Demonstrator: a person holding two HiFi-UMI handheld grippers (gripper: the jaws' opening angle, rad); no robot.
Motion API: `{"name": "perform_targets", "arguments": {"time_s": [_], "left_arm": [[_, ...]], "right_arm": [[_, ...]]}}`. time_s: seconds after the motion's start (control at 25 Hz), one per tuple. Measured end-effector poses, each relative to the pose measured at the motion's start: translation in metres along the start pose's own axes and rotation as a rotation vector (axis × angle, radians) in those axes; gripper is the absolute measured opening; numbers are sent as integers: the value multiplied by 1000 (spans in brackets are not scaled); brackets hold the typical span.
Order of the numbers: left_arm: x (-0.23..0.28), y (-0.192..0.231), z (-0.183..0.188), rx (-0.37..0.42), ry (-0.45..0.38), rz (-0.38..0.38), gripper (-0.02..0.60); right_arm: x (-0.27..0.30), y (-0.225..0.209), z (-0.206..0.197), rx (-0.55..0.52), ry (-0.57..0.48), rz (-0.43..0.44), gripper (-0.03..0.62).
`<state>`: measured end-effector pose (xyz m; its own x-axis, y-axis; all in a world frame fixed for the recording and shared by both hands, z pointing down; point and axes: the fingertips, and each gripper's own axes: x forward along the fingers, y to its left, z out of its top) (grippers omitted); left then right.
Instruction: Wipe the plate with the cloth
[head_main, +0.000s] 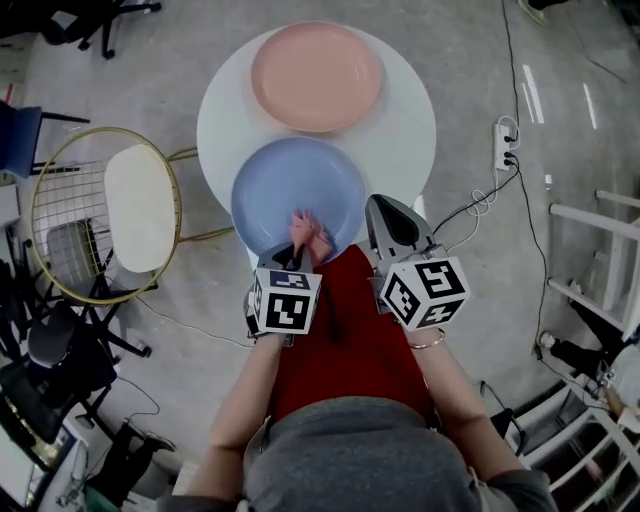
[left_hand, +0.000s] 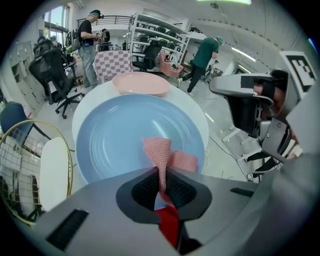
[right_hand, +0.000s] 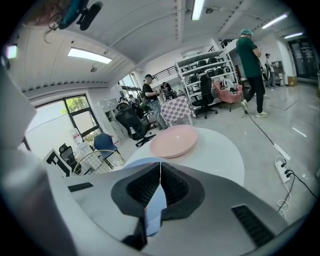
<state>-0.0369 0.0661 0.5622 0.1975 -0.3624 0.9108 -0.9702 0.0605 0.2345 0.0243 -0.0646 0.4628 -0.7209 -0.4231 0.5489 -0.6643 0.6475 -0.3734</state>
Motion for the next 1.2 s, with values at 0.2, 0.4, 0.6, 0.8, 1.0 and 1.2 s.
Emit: {"name": "perform_targets", "arguments": {"time_s": [0.2,0.4,0.6,0.8,1.0,1.2], "left_arm": [[-14,28,-10,-41,-9,63,29],[-26,52,-15,-79,-30,107,29],[-34,74,-13,-96,-43,135,29],[-41,89,-6,-82,-52,162,29],[-58,110,4,-85,-89,189,29],[-69,112,26,-75,-156,203,29]], "right_arm": [[21,27,2,-39,26,67,29],[34,50,7,-76,39,109,29],[46,67,15,-98,35,129,29],[47,72,24,-108,11,132,29],[45,82,37,-119,-19,136,29],[39,79,50,-129,-57,137,29]]}}
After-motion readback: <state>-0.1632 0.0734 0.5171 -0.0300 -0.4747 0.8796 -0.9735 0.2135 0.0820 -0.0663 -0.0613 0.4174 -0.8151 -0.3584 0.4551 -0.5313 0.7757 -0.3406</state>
